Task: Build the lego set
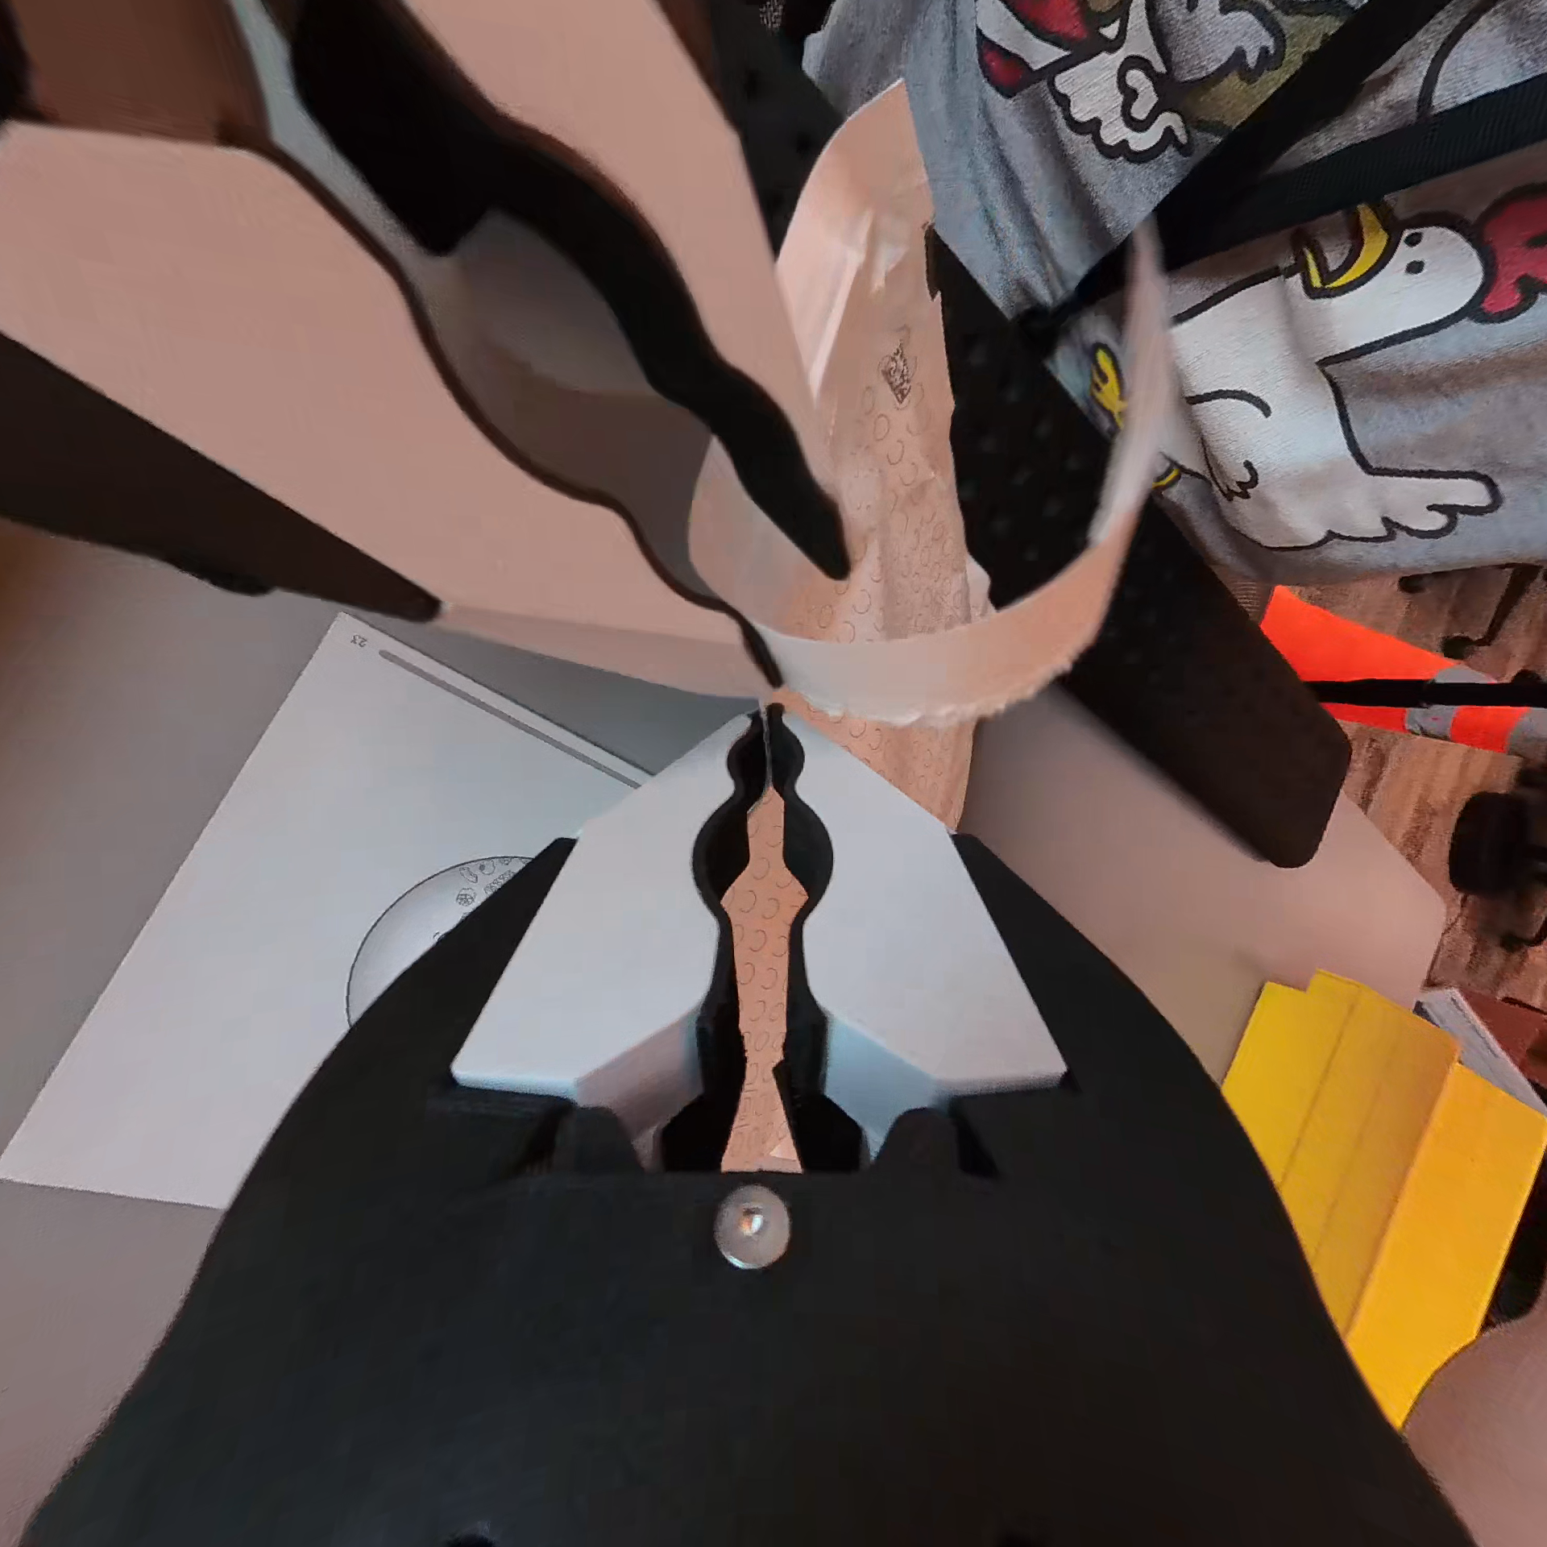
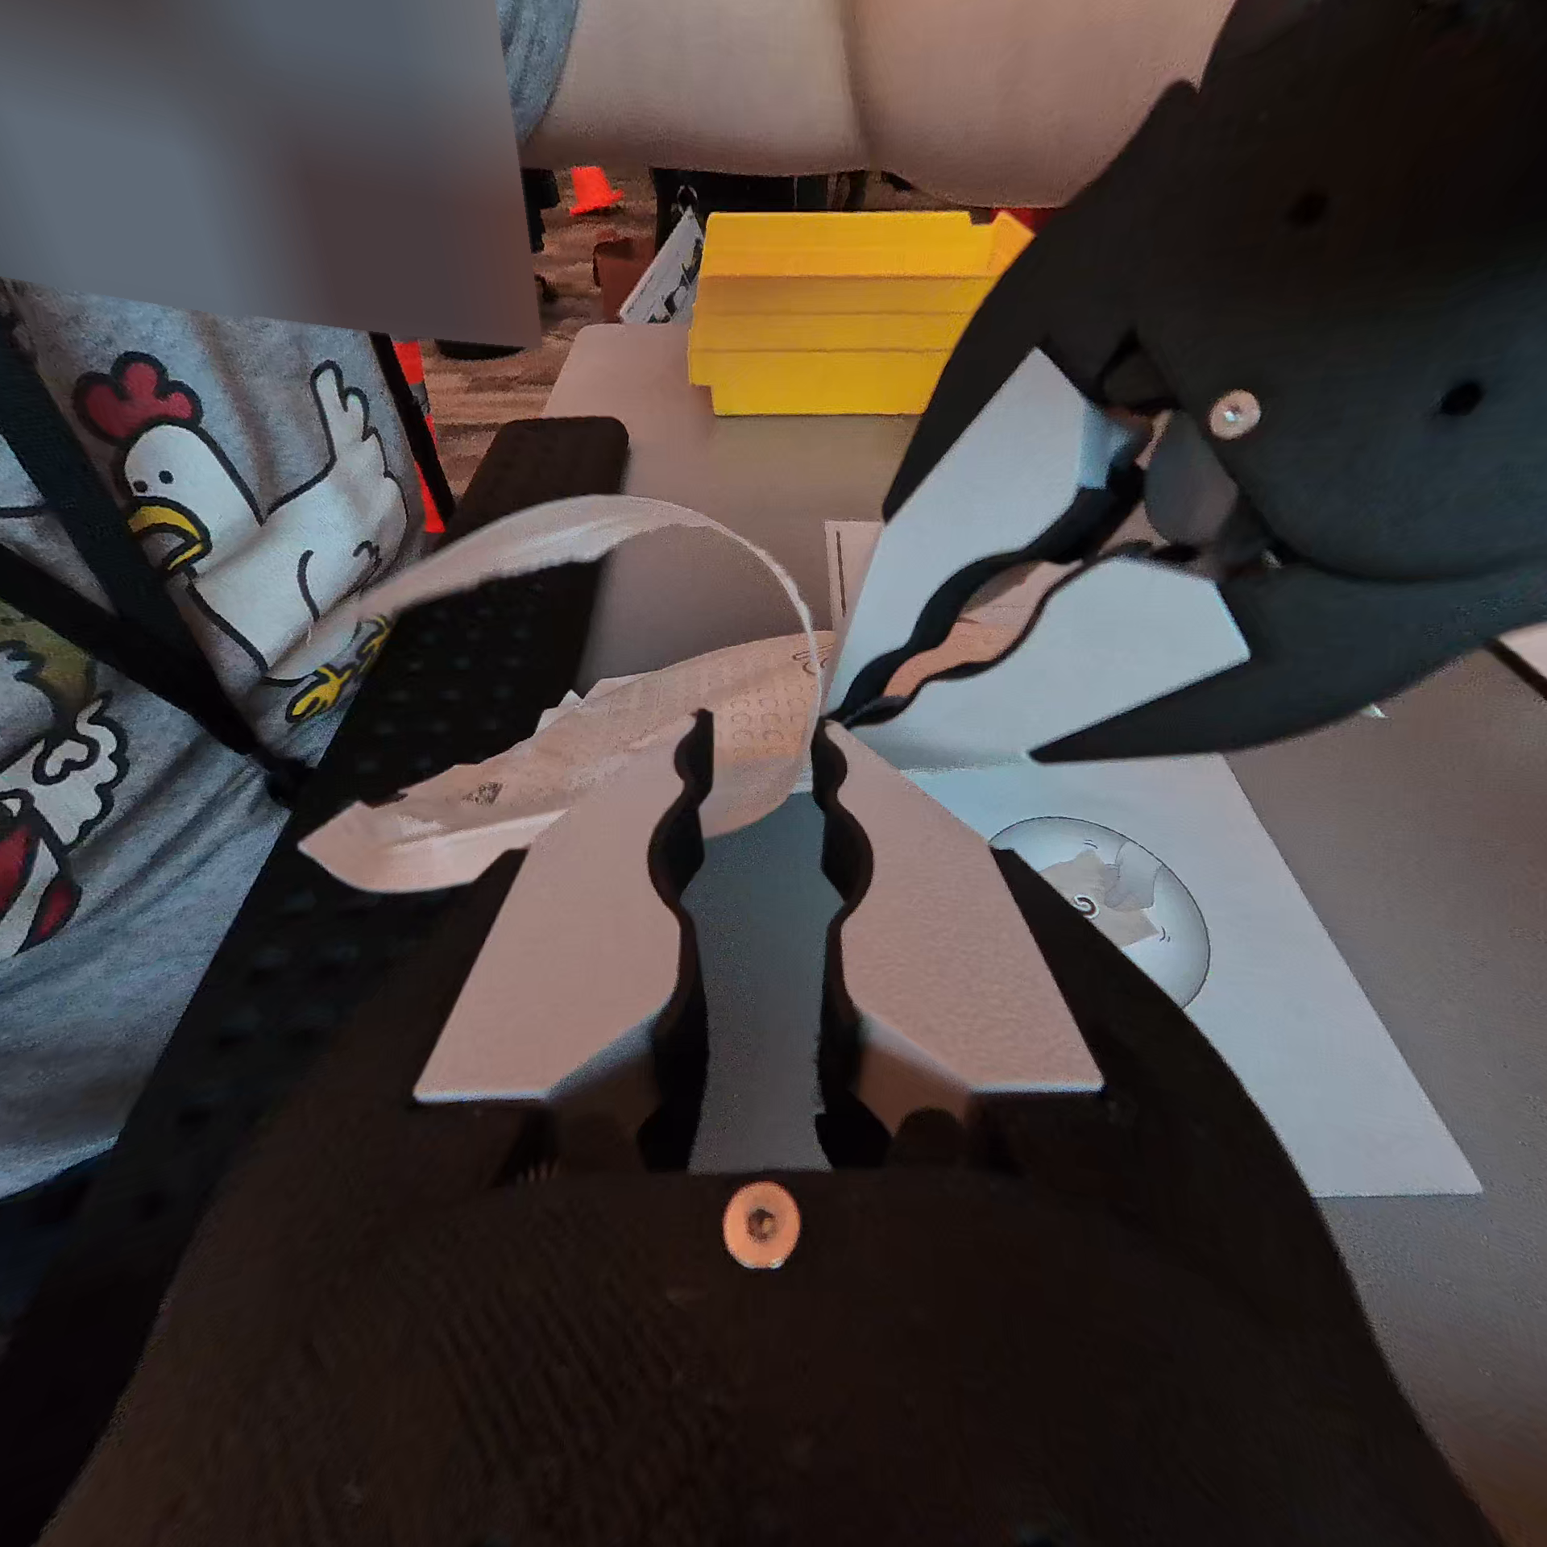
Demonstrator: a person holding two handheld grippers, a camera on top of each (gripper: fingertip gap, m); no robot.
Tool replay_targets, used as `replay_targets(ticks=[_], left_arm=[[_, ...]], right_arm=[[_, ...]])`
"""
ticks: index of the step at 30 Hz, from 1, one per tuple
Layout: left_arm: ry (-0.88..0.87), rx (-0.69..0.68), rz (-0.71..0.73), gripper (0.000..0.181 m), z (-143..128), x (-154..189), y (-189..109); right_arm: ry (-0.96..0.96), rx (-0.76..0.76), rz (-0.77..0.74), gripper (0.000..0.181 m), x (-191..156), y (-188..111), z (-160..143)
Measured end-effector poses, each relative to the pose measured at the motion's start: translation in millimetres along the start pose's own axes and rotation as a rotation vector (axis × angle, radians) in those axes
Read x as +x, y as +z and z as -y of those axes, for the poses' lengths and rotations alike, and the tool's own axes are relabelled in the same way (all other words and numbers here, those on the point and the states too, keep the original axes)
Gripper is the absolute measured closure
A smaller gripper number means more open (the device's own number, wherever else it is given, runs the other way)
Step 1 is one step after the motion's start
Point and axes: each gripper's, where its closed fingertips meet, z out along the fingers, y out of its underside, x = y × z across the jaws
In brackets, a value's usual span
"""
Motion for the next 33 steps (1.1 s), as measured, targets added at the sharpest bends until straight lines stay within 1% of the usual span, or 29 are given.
replay_targets(ticks=[1,4,6,8,13,15,21,24,26,30,31,32,33], left_arm=[[-0.01,0.001,-0.006,0.181,0.1,-0.9,0.0],[-0.035,-0.006,-0.012,0.181,-0.6,-5.2,-0.9],[-0.049,-0.003,-0.008,0.181,-1.7,-8.0,-1.8],[-0.06,0.005,-0.016,0.181,-2.4,-5.3,-1.8],[-0.083,0.023,-0.041,0.181,-4.0,-2.8,-3.0],[-0.074,0.027,-0.039,0.181,-3.1,0.1,-2.6],[-0.045,0.026,-0.047,0.181,1.8,9.3,-2.7],[-0.036,0.044,-0.048,0.181,1.3,13.0,-5.1],[-0.029,0.064,-0.02,0.181,0.4,13.5,-7.4],[0.035,0.089,0.008,0.181,4.1,18.8,-10.4],[0.053,0.099,0.006,0.181,7.8,19.6,-10.0],[0.055,0.113,-0.012,0.176,12.2,20.6,-10.0],[0.036,0.119,-0.046,0.175,15.2,22.3,-9.6]], right_arm=[[-0.002,-0.019,-0.03,0.162,4.4,1.7,0.7],[-0.025,-0.102,-0.122,0.181,15.7,1.8,-2.7],[-0.031,-0.126,-0.136,0.181,14.6,0.6,-4.1],[-0.061,-0.099,-0.158,0.181,12.8,0.7,-2.2],[-0.18,0.024,-0.291,0.181,11.9,1.5,2.8],[-0.181,0.085,-0.302,0.181,9.1,1.4,4.0],[-0.063,0.288,-0.233,0.181,3.6,-0.2,13.9],[-0.037,0.334,-0.224,0.181,3.9,1.0,19.3],[-0.021,0.357,-0.227,0.181,5.2,1.3,20.6],[-0.02,0.398,-0.201,0.181,2.7,4.3,28.1],[-0.025,0.4,-0.195,0.181,2.4,4.2,29.2],[-0.029,0.402,-0.187,0.181,1.5,4.2,30.2],[-0.033,0.402,-0.189,0.181,1.3,4.0,30.8]])
